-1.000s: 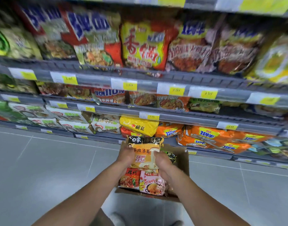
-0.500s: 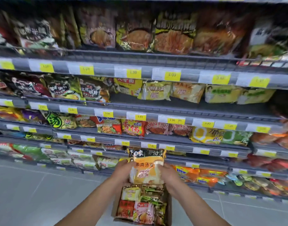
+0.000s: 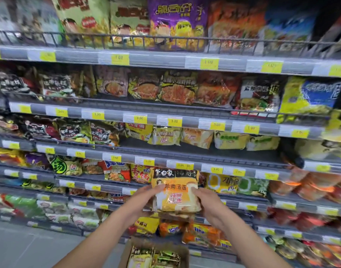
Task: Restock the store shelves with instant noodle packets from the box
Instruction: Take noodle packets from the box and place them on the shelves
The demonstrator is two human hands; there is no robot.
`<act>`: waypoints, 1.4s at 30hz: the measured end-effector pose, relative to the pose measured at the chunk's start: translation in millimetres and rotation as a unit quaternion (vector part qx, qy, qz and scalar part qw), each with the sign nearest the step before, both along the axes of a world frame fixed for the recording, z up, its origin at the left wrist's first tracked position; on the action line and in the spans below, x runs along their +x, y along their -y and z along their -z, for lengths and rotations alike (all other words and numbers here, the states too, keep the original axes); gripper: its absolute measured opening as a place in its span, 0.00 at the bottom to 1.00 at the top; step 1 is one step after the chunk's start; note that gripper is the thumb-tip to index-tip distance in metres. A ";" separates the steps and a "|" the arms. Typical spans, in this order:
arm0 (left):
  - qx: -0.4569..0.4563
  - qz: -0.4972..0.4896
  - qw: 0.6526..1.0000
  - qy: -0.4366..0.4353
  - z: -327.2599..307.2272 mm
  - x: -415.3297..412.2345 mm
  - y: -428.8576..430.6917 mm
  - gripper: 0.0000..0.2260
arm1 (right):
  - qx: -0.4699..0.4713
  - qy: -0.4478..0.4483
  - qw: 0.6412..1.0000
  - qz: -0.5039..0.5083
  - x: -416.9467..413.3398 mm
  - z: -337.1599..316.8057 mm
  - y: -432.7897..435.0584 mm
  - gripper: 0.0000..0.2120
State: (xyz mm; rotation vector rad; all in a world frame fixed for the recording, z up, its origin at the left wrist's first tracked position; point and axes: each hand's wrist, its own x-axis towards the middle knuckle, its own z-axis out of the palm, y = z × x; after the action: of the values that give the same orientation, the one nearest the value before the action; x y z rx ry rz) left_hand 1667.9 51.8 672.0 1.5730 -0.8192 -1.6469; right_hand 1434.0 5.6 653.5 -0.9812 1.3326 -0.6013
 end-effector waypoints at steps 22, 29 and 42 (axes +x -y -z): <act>-0.049 -0.083 0.986 -0.139 17.9 -28.6 48.6 0.55 | -0.058 -0.149 0.986 -0.055 -25.4 -39.7 23.3 0.23; -0.053 -0.056 0.983 -0.169 11.5 -20.9 71.7 0.27 | 0.015 -0.020 0.999 0.038 -17.1 -43.5 33.3 0.15; -0.029 -0.063 0.978 -0.196 16.3 -12.7 92.3 0.07 | 0.057 -0.018 0.998 0.029 -18.0 -48.8 43.3 0.25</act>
State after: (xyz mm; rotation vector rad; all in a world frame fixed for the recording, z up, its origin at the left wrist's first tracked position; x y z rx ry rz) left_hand 1655.3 -40.6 655.7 1.1784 -0.5432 -1.7447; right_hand 1416.0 -37.6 702.2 -0.8666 1.4153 -0.5463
